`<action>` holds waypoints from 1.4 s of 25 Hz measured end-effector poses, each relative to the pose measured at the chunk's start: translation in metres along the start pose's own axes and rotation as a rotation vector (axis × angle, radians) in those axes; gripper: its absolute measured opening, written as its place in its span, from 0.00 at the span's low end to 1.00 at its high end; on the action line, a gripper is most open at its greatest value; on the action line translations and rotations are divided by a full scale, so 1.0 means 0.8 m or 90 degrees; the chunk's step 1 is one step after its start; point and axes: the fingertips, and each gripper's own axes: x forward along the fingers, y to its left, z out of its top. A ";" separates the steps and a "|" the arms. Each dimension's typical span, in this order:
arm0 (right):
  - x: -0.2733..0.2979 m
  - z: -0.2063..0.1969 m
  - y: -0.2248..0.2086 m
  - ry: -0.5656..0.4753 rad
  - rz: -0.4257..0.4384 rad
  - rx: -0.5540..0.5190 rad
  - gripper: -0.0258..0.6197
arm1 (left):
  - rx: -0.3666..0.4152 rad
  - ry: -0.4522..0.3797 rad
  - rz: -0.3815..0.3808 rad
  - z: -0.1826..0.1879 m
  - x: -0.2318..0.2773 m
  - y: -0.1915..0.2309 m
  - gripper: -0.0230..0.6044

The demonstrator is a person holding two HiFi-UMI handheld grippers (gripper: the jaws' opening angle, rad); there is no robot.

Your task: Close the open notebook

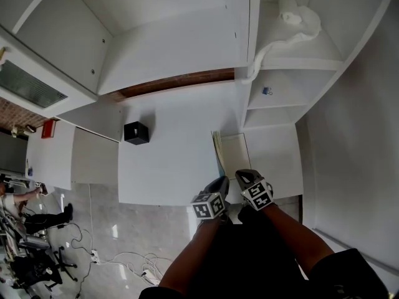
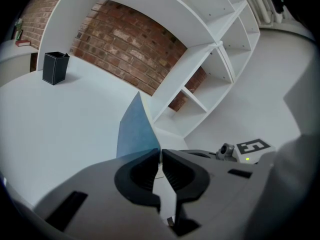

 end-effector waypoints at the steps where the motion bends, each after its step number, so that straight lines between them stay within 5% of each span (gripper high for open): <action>1: -0.001 -0.002 -0.004 0.002 0.001 -0.002 0.04 | -0.002 0.000 0.002 -0.002 0.003 -0.003 0.08; 12: -0.010 -0.016 -0.031 0.013 0.022 -0.007 0.04 | -0.001 0.001 0.019 -0.021 0.036 -0.026 0.08; 35: -0.030 -0.051 -0.095 0.046 0.007 0.027 0.04 | 0.022 0.098 0.038 -0.073 0.119 -0.044 0.08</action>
